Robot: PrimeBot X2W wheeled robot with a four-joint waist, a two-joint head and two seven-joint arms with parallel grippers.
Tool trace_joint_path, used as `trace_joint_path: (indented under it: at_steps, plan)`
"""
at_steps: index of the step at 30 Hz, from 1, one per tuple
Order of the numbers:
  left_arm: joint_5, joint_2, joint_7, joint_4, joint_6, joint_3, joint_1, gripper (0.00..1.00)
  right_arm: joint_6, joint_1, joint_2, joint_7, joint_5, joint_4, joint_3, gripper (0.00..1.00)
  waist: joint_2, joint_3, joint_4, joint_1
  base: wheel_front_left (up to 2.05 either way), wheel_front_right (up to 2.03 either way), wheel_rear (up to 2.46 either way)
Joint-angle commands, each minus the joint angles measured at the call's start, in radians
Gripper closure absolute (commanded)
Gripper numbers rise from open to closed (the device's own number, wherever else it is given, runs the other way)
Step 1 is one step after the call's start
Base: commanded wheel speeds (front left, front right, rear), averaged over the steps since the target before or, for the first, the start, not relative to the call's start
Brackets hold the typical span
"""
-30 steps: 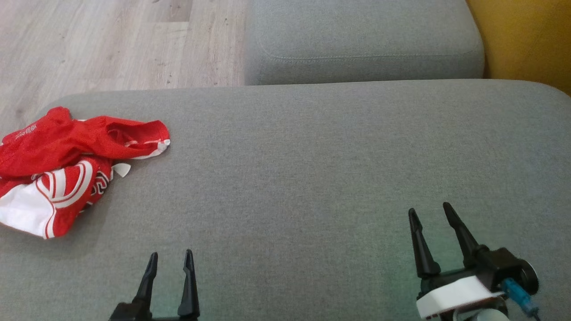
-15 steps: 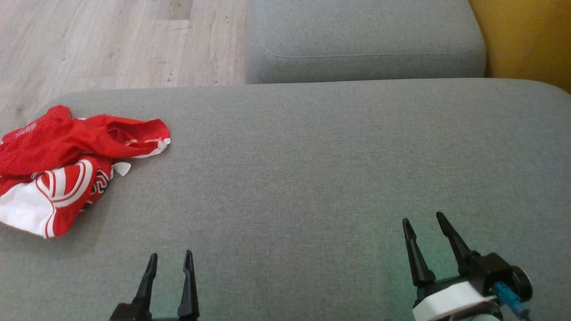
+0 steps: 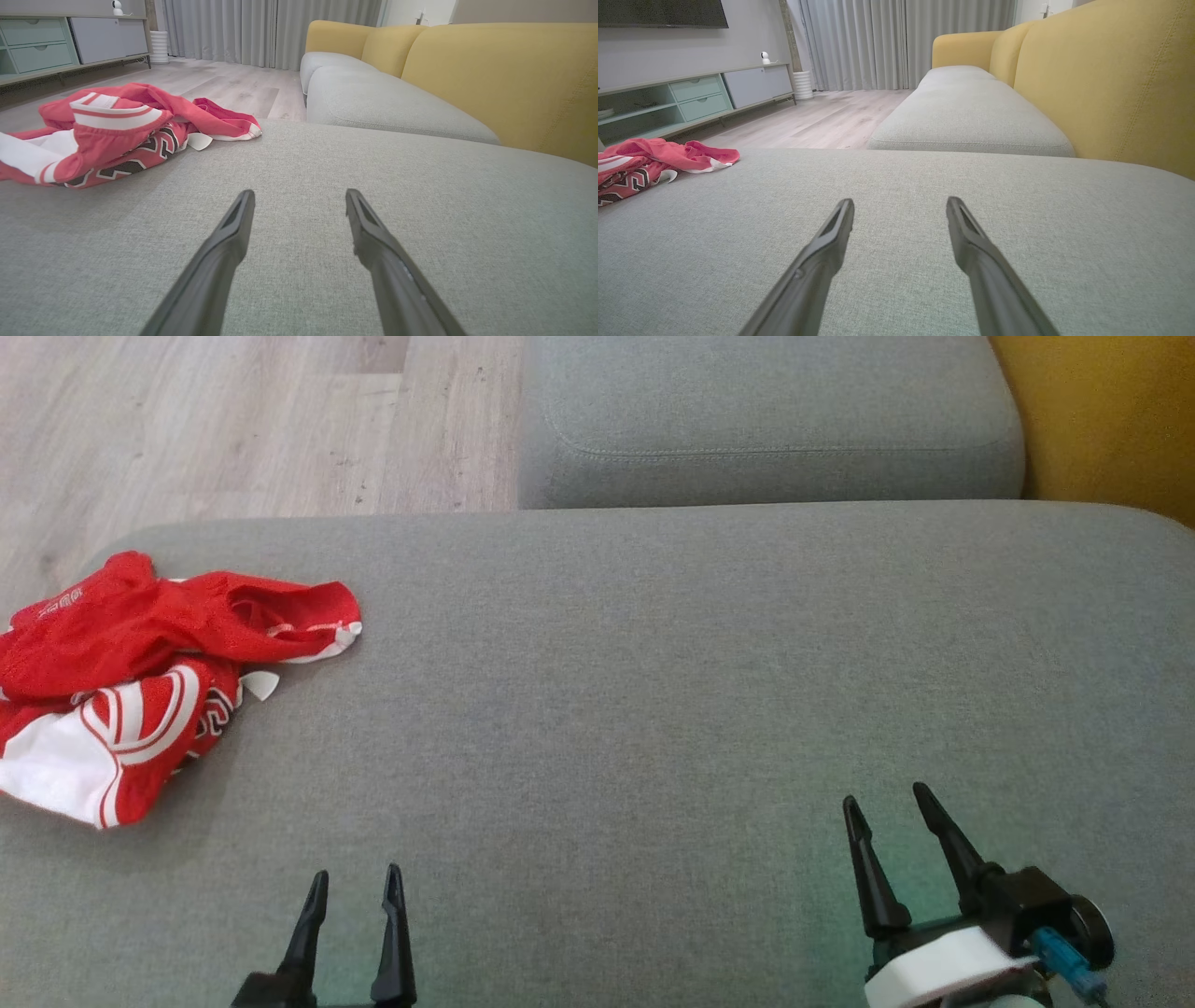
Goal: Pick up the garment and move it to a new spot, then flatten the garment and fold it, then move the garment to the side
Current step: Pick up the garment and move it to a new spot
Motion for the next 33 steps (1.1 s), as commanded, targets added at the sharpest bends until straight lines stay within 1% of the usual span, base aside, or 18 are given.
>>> trace_joint_path:
  at_steps: [1, 6, 13, 14, 20, 25, 29, 33]
  plan:
    - [-0.004, 0.003, -0.012, -0.029, 0.005, 0.031, -0.035, 0.00, -0.001, -0.031, -0.010, -0.012, 0.000, -0.032, 0.018, 0.00, 0.0000, 0.001, 0.003, 0.0000, 0.00, 0.00, 0.00]
    - [-0.003, 0.003, -0.012, -0.030, 0.006, 0.031, -0.043, 0.00, -0.001, -0.023, -0.010, -0.012, -0.003, -0.037, 0.010, 0.00, 0.0000, 0.002, 0.045, 0.0000, 0.00, 0.00, 0.00]
    - [0.000, 0.008, -0.012, -0.026, 0.002, 0.044, -0.049, 0.00, -0.001, -0.019, -0.010, -0.012, 0.001, -0.044, 0.012, 0.00, 0.0000, 0.002, 0.170, 0.0000, 0.00, 0.00, 0.00]
    - [0.000, 0.008, -0.012, -0.026, 0.002, 0.044, -0.049, 0.00, -0.001, -0.019, -0.010, -0.012, 0.001, -0.044, 0.012, 0.00, 0.0000, 0.002, 0.170, 0.0000, 0.00, 0.00, 0.00]
    - [0.002, 0.010, -0.012, -0.025, 0.000, 0.055, -0.046, 0.00, -0.001, -0.018, -0.010, -0.012, 0.002, -0.045, 0.025, 0.00, 0.0000, 0.005, 0.281, 0.0000, 0.00, 0.00, 0.00]
    - [0.002, 0.010, -0.012, -0.032, 0.000, 0.061, -0.040, 0.00, -0.001, -0.018, -0.010, -0.012, 0.003, -0.044, 0.034, 0.00, 0.0000, 0.013, 0.356, 0.0000, 0.00, 0.00, 0.00]
    - [-0.003, 0.009, -0.012, -0.035, -0.001, 0.069, -0.034, 0.00, -0.001, -0.026, -0.010, -0.012, 0.000, -0.046, 0.056, 0.00, 0.0000, 0.019, 0.391, 0.0000, 0.00, 0.00, 0.00]
    - [-0.009, 0.009, -0.012, -0.040, 0.001, 0.081, -0.026, 0.00, -0.001, -0.032, -0.010, -0.012, -0.001, -0.049, 0.066, 0.00, 0.0000, 0.023, 0.404, 0.0000, 0.00, 0.00, 0.00]
